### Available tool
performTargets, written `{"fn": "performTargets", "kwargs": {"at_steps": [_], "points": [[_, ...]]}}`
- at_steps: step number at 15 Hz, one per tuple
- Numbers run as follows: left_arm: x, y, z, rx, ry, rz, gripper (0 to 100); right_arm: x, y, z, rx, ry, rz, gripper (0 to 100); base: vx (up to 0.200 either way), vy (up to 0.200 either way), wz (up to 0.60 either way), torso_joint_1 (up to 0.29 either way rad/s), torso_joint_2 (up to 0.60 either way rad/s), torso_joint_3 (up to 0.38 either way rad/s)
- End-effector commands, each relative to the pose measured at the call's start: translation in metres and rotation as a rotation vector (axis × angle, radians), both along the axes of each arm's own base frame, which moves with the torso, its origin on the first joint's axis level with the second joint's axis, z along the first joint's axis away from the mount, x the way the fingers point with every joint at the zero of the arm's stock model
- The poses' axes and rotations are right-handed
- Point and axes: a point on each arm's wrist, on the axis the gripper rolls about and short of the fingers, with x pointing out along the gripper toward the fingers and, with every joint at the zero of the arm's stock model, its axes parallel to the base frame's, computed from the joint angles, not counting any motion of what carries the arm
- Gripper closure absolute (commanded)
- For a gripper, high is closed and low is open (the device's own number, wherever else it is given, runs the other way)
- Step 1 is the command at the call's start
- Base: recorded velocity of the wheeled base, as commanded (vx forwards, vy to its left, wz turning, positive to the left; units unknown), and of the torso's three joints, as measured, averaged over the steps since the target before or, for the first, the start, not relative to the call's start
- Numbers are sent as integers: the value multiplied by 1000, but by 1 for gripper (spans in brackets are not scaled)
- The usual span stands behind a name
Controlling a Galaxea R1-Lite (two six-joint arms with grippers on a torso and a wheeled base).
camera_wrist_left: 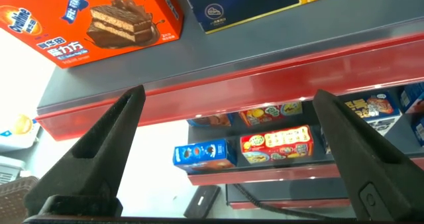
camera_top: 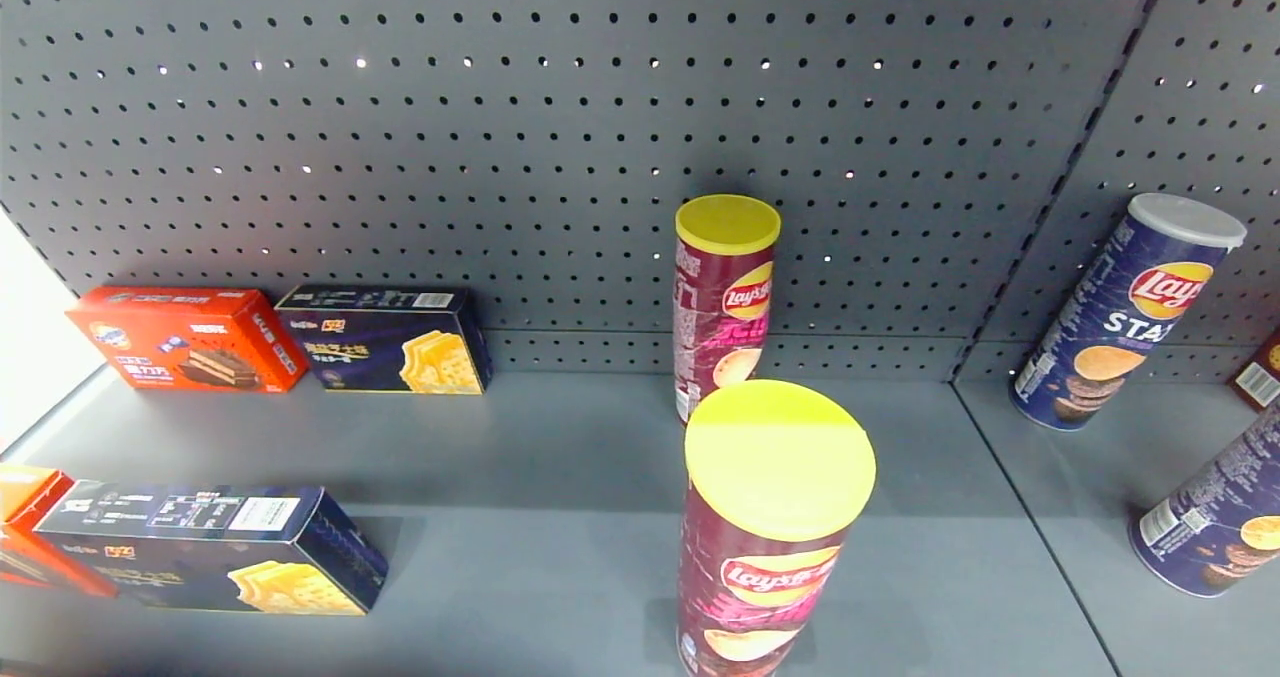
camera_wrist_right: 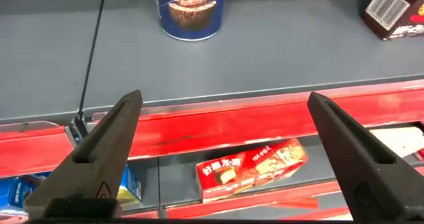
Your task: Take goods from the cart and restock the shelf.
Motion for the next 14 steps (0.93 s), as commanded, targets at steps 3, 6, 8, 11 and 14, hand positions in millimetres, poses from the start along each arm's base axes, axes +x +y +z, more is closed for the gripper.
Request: {"fn": "performTargets", "kwargs": {"at_steps": [3, 6, 8, 11, 14], "points": [[-2, 0, 0, -5, -14, 15, 0, 0, -2, -1, -1, 1, 116, 0, 0, 0, 0, 0, 0, 0], [-2, 0, 0, -6, -14, 21, 0, -7, -3, -2, -5, -94, 182, 0, 0, 0, 0, 0, 0, 0], [-3, 0, 0, -3, -20, 75, 0, -7, -3, -2, -6, -90, 182, 0, 0, 0, 0, 0, 0, 0], [-5, 0, 0, 18, -28, 286, 0, -7, -3, -2, -6, -90, 182, 0, 0, 0, 0, 0, 0, 0], [-5, -5, 0, 21, -5, 359, 0, -7, -3, -2, -6, -90, 182, 0, 0, 0, 0, 0, 0, 0]]}}
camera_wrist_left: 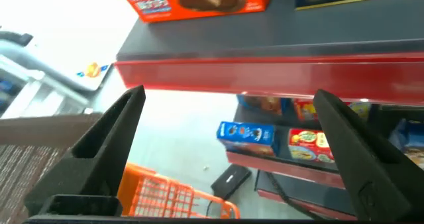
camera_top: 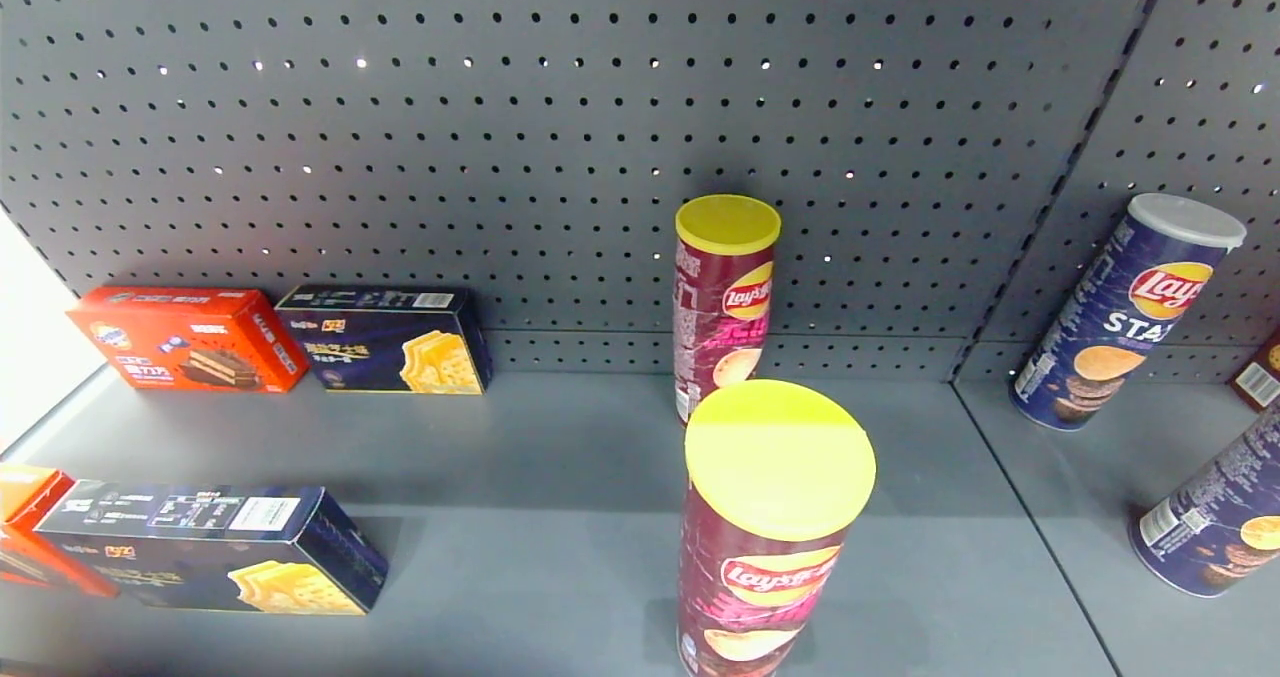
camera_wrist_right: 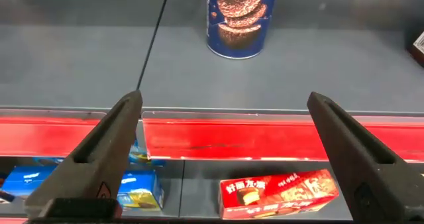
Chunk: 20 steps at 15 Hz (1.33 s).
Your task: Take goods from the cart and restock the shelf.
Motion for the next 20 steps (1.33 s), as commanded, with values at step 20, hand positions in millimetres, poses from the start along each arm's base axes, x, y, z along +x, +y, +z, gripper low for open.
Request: {"fn": "performTargets", "kwargs": {"at_steps": [20], "points": [[2, -11, -10, -92, -235, -354, 0, 0, 0, 0, 0, -1, 1, 0, 0, 0, 0, 0, 0, 0]]}}
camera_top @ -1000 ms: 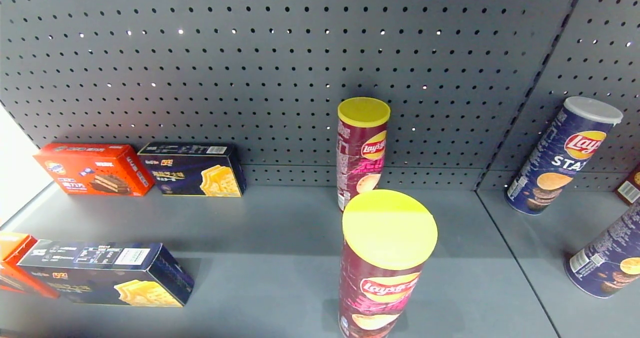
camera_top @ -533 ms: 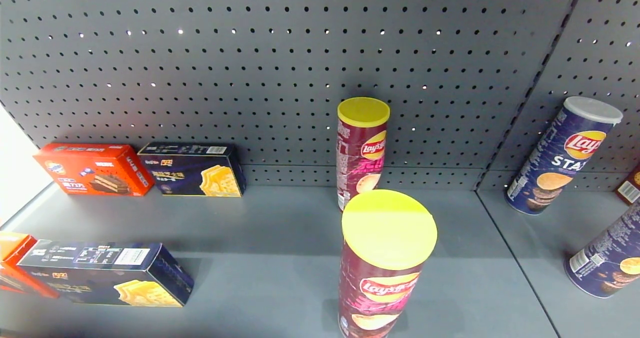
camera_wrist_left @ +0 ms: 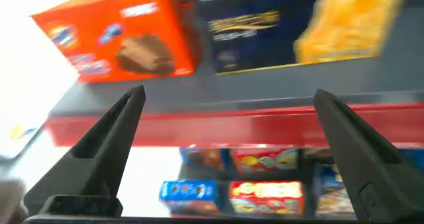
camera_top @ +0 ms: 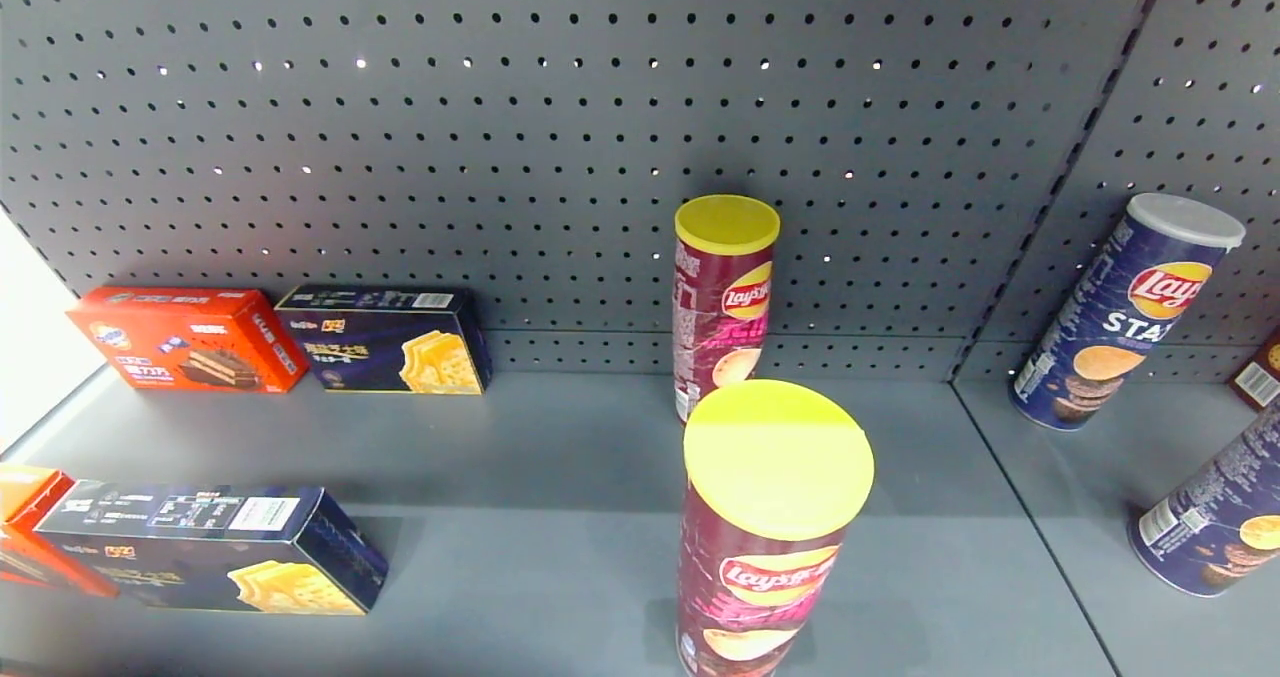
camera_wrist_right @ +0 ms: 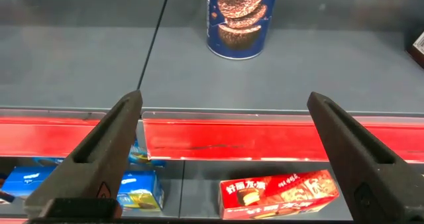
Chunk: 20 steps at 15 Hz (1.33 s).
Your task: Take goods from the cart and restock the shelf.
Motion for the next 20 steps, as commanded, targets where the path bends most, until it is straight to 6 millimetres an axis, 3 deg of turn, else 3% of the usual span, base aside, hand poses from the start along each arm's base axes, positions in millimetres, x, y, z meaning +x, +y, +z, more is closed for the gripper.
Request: {"fn": "performTargets", "kwargs": {"at_steps": [1, 4, 10, 20], "points": [[0, 0, 0, -16, 2, -23, 0, 0, 0, 0, 0, 2, 1, 0, 0, 0, 0, 0, 0, 0], [0, -6, -5, -53, 45, -252, 0, 0, 0, 0, 0, 2, 1, 0, 0, 0, 0, 0, 0, 0], [0, -2, -6, -130, 48, -70, 0, 0, 0, 0, 0, 2, 1, 0, 0, 0, 0, 0, 0, 0], [0, -2, -6, -194, 41, -72, 0, 0, 0, 0, 0, 3, 2, 0, 0, 0, 0, 0, 0, 0]]}}
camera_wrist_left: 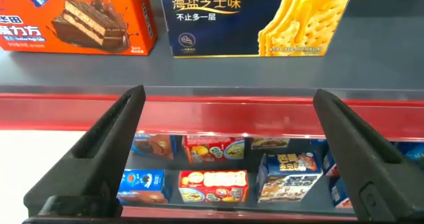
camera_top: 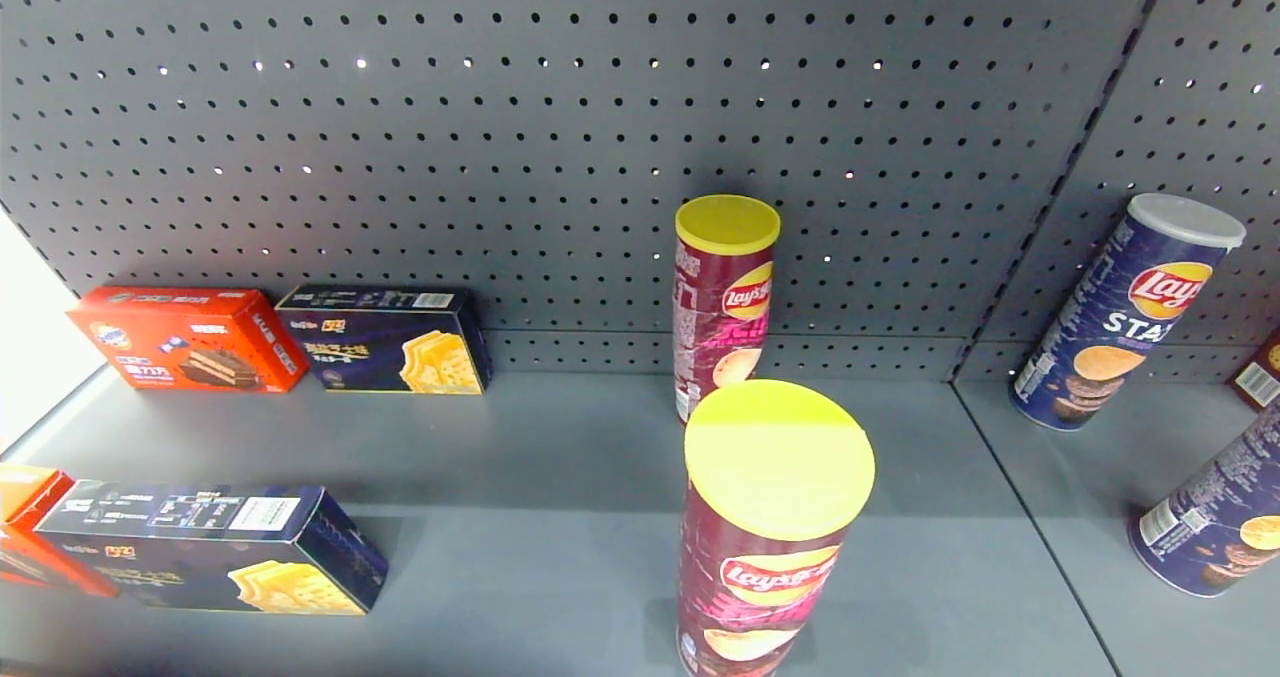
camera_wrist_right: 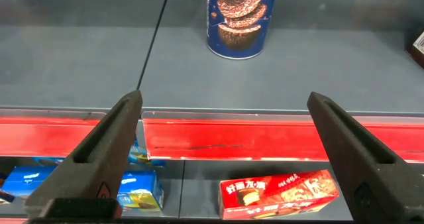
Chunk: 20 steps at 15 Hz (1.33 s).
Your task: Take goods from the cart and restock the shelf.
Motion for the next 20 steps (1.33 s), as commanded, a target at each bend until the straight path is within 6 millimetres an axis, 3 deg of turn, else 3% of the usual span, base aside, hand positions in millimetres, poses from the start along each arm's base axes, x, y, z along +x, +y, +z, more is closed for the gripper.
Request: {"fn": "performTargets", "kwargs": {"at_steps": [1, 20], "points": [[0, 0, 0, 0, -1, 1, 0, 0, 0, 0, 0, 2, 0, 0, 0, 0, 0, 0, 0, 0], [0, 0, 0, 0, -1, 1, 0, 0, 0, 0, 0, 2, 0, 0, 0, 0, 0, 0, 0, 0]]}}
